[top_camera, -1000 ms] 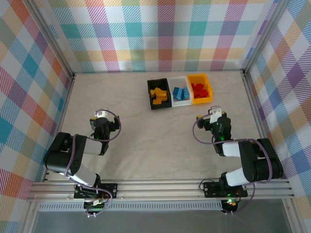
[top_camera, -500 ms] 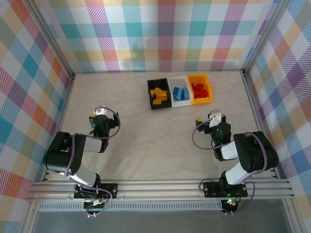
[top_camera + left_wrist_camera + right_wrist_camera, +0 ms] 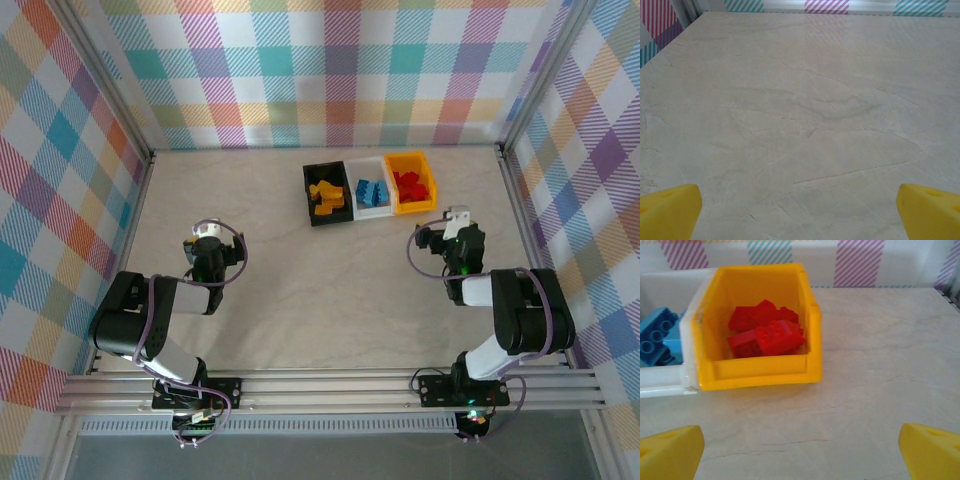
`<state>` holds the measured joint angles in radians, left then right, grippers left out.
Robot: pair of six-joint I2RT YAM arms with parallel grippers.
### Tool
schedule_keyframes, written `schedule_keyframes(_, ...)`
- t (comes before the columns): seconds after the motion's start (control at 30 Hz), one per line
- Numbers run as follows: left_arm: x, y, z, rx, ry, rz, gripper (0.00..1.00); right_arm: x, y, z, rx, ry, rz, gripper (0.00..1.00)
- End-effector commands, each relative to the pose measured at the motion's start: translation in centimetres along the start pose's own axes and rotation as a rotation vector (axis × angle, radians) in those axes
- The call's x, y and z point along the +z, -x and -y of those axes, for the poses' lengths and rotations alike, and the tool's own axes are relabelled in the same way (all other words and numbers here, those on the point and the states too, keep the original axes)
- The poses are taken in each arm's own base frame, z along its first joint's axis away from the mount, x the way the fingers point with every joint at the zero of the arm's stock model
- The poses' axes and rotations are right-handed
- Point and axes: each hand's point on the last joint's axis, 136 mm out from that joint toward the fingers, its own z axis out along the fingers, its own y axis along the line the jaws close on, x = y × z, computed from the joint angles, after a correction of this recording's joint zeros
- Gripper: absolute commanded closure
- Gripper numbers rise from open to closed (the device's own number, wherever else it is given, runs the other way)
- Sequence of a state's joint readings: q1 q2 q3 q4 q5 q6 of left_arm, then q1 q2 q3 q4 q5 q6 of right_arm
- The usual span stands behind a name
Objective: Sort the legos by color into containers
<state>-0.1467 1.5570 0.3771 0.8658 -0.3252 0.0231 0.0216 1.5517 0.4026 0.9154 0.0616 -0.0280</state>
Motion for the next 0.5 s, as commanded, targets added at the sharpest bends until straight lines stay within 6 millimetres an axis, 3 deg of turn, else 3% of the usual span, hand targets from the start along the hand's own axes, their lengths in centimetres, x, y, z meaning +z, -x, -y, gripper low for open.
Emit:
schedule_keyframes(0.0, 0.36, 0.39, -0.46, -0.018, 0.012, 0.005, 0.00, -0.26, -0.98, -0.73, 0.037, 0.039, -0.050, 0.00)
schedule_keyframes(0.47, 0.39, 0.42, -0.46, -0.020, 0.011, 0.005, 0.00, -0.21, -1.04, -0.67, 0.038, 0.039, -0.053, 0.00)
